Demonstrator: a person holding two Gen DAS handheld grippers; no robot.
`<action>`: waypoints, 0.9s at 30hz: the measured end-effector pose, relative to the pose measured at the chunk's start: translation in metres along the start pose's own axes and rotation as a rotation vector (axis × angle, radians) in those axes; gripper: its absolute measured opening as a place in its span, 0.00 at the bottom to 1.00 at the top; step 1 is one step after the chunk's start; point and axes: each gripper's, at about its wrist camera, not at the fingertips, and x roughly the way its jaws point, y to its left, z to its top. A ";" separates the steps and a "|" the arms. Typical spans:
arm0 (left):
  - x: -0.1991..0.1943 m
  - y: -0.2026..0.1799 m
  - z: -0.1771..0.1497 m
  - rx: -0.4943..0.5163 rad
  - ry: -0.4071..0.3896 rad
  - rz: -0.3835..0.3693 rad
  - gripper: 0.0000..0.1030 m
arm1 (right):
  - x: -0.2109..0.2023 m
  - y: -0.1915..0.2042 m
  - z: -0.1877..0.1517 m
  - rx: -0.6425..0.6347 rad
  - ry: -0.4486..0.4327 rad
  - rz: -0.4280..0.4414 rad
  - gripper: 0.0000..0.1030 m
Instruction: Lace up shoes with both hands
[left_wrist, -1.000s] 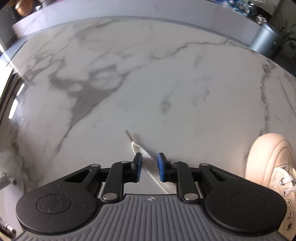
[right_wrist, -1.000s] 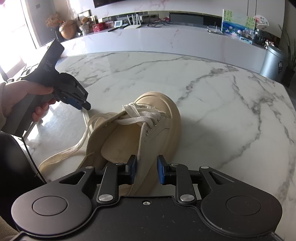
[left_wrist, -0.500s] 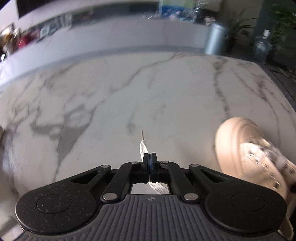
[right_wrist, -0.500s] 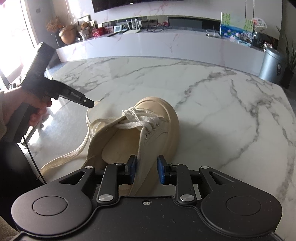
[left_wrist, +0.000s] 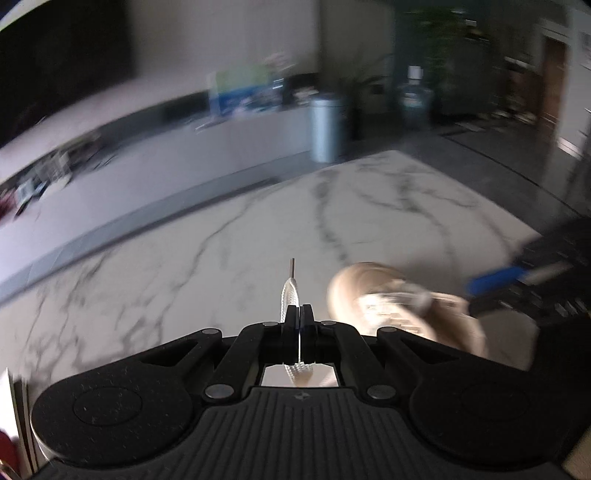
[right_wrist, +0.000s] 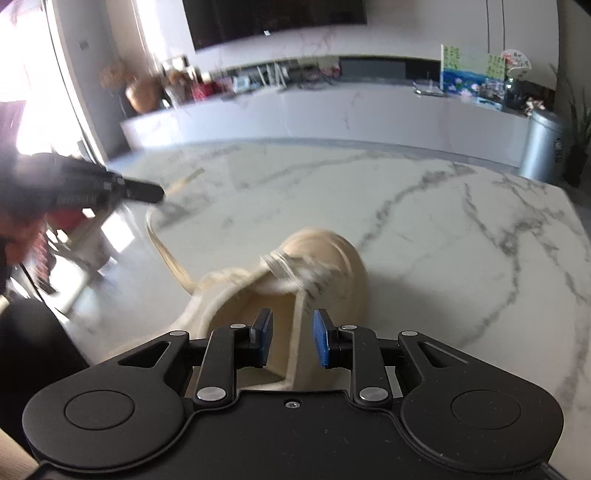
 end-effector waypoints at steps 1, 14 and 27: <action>-0.002 -0.007 0.000 0.029 0.001 -0.014 0.00 | -0.002 -0.001 0.002 0.016 -0.010 0.019 0.22; -0.004 -0.066 -0.007 0.327 0.060 -0.263 0.00 | -0.028 0.027 -0.006 -0.571 -0.009 0.138 0.22; 0.000 -0.072 -0.015 0.399 0.086 -0.324 0.00 | -0.023 0.038 0.008 -0.961 0.117 0.311 0.12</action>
